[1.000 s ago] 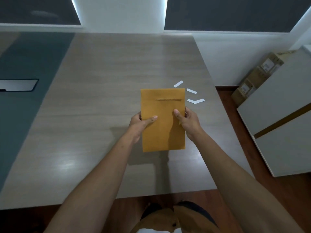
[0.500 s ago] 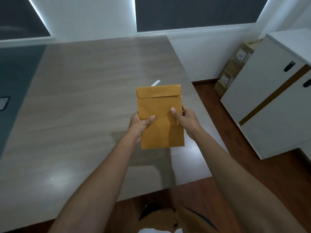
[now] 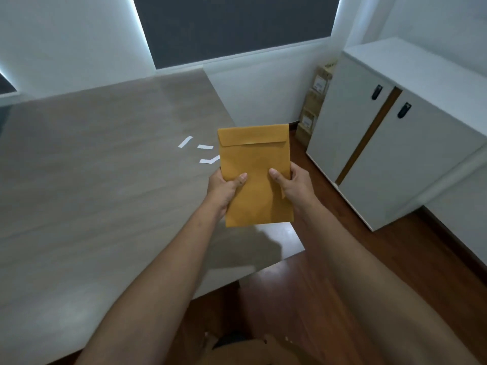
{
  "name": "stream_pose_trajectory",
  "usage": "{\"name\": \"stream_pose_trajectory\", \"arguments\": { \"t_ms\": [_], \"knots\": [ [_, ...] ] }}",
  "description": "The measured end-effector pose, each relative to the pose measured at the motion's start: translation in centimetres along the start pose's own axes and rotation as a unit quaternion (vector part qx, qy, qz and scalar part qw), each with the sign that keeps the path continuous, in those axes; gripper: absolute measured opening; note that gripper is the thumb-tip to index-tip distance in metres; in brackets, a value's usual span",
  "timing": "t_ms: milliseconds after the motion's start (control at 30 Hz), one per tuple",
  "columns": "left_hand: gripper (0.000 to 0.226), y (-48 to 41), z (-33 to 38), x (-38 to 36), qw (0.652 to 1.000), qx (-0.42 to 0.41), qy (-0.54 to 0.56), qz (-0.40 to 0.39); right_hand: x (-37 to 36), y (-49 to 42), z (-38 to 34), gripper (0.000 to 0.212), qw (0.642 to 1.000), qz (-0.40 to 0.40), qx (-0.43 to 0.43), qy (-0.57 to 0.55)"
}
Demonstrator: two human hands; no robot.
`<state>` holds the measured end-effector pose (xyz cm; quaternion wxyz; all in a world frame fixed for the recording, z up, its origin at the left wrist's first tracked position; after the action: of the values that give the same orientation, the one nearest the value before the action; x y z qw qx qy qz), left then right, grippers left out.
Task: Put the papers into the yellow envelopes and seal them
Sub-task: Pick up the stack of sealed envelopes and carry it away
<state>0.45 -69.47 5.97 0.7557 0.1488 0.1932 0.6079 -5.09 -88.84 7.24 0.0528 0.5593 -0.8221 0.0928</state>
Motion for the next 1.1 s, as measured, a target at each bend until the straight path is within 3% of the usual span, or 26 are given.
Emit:
{"name": "stream_pose_trajectory", "arguments": {
  "t_ms": [433,700,967,1100],
  "knots": [
    [0.051,0.6,-0.5,-17.0,0.996,-0.021,-0.065,-0.049,17.2,0.6,2.3,0.045,0.995,0.093,-0.017,0.012],
    [0.059,-2.5,0.1,-23.9,0.981,-0.052,-0.158,-0.096,23.2,-0.7,4.2,0.028,0.987,0.156,-0.040,-0.010],
    [0.060,-8.4,1.5,-31.5,0.967,-0.049,-0.198,-0.155,28.9,-4.9,6.2,0.051,0.972,0.225,-0.069,0.031],
    [0.063,-11.4,2.1,-34.9,0.959,-0.051,-0.221,-0.170,31.6,-6.7,7.1,0.050,0.961,0.254,-0.087,0.061]
  ]
}}
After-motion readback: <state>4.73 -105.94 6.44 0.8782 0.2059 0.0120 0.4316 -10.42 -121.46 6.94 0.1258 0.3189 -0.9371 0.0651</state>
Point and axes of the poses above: each hand's wrist, its own y-axis away from the middle knuckle, its own x-axis out of the back of the hand, z = x × y, the point moved 10 cm from there along -y, towards the middle knuckle, and after that the axes turned 11 degrees about x, right-handed, at the moved point
